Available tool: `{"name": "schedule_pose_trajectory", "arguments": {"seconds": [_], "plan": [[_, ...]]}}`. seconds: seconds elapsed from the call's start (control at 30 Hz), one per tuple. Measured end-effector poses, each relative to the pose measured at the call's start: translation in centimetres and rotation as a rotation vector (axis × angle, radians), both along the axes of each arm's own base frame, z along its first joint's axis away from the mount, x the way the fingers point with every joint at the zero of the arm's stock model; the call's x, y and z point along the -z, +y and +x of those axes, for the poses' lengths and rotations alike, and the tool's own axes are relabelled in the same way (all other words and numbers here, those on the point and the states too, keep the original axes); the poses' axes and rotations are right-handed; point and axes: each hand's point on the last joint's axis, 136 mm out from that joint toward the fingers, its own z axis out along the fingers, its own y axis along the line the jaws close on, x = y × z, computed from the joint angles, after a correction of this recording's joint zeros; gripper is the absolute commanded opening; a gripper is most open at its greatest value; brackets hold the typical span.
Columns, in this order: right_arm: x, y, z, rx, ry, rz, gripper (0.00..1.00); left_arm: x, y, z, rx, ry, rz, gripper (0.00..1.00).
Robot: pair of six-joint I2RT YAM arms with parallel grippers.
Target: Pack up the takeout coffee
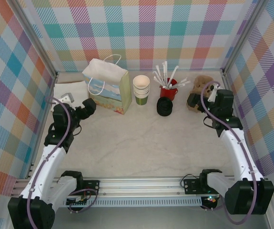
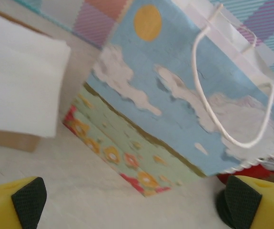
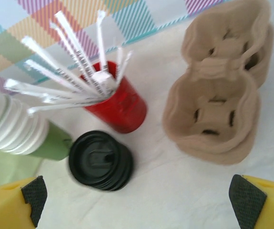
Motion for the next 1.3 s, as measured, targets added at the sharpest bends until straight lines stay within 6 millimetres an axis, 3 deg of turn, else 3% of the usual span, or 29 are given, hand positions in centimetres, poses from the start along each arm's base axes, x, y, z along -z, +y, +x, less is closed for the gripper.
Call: {"name": "schedule_pose_trajectory", "arguments": {"seconds": [0.2, 0.37, 0.5, 0.67, 0.83, 1.07, 1.3], "plan": [[-3.7, 5.4, 0.6, -0.113, 0.082, 0.110, 0.91, 3.5, -5.1, -0.4, 0.146, 0.158, -0.110, 0.97], [-6.8, 10.9, 2.3, -0.221, 0.110, 0.148, 0.82, 4.9, -8.3, -0.6, 0.218, 0.204, -0.137, 0.97], [-7.7, 14.7, 4.2, -0.283, 0.143, 0.159, 0.74, 6.3, -10.8, -0.7, 0.273, 0.232, -0.138, 0.97], [-6.1, 18.8, 7.2, -0.340, 0.226, 0.145, 0.66, 7.9, -12.7, -0.5, 0.298, 0.263, -0.130, 0.98], [-3.4, 21.2, 9.6, -0.361, 0.315, 0.124, 0.61, 8.8, -13.6, -0.4, 0.302, 0.277, -0.127, 0.98], [0.3, 22.6, 11.7, -0.361, 0.412, 0.098, 0.55, 9.0, -13.8, -0.1, 0.293, 0.271, -0.122, 0.98], [2.1, 23.2, 12.6, -0.366, 0.451, 0.069, 0.46, 9.0, -13.6, 0.0, 0.279, 0.269, -0.116, 0.99]]}}
